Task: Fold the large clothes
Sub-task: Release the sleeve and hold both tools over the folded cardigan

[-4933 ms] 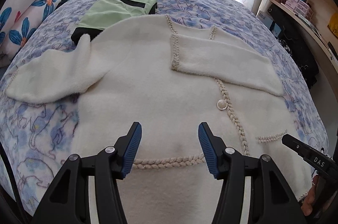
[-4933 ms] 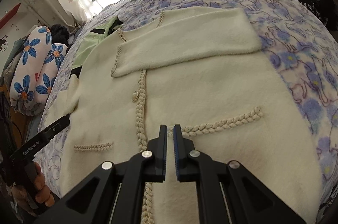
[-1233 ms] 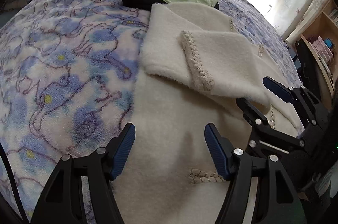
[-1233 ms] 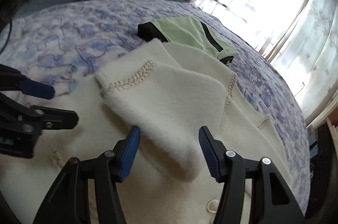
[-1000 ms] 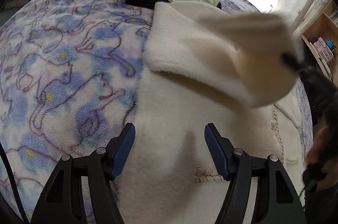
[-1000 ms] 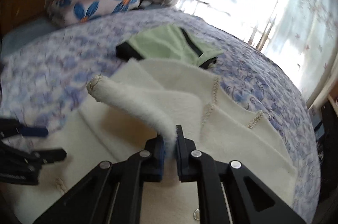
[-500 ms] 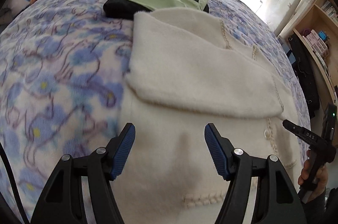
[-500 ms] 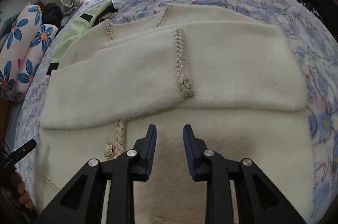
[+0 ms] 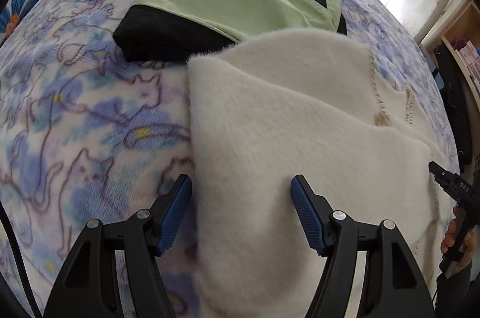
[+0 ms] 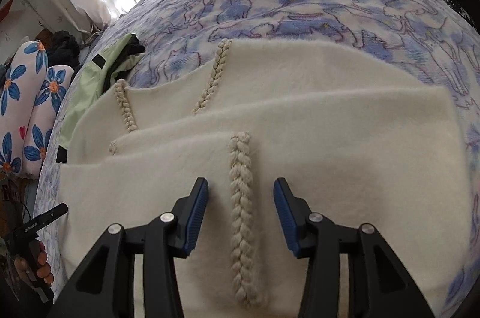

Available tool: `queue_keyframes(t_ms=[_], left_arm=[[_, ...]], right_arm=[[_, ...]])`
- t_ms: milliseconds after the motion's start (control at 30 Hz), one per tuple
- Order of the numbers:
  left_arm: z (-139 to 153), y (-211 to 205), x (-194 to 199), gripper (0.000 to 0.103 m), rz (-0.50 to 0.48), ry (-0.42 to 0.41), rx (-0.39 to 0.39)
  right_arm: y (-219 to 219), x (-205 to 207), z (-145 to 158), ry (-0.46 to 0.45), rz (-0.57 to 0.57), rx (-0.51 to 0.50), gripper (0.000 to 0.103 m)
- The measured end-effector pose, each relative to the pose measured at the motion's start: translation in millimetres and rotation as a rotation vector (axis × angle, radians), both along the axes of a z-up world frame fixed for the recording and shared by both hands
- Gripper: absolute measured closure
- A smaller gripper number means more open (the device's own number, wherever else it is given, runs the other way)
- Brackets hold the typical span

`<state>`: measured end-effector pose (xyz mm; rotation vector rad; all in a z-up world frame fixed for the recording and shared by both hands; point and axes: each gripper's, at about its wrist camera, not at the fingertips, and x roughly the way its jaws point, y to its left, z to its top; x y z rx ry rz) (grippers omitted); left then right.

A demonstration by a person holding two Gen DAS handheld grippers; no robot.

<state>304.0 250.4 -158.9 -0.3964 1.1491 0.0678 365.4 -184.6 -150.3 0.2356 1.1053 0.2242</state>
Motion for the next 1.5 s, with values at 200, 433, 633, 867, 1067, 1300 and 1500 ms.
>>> queue_keyframes(t_ms=[200,433,633,867,1067,1300,1500], left_arm=[[0,8,12,0.086,0.052,-0.048,-0.024],[31,2,-3,0.093,0.098,-0.232,0.016],[10,2,9,0.092,0.125,-0.182,0.037],[19,21,-5,0.070,0.168,-0.132,0.016],[53,-14,-38,0.070,0.086,-0.197,0.068],[41,-106,-63,0.070,-0.036,-0.191,0.057],[6,-110,-65,0.071,0.013,-0.151,0.073]], right_arm=[[28,-5,6,-0.083,0.104,-0.107,0.088],[29,-10,51,-0.305,0.079,-0.046,0.089],[33,31,3,-0.107,0.026,-0.132,0.084],[0,-2,32,-0.150,-0.059,-0.016,0.080],[23,-43,38,-0.154,0.027,-0.016,0.080],[119,-81,29,-0.117,0.275,0.015,0.080],[142,-88,3,-0.109,0.348,-0.106,0.091]])
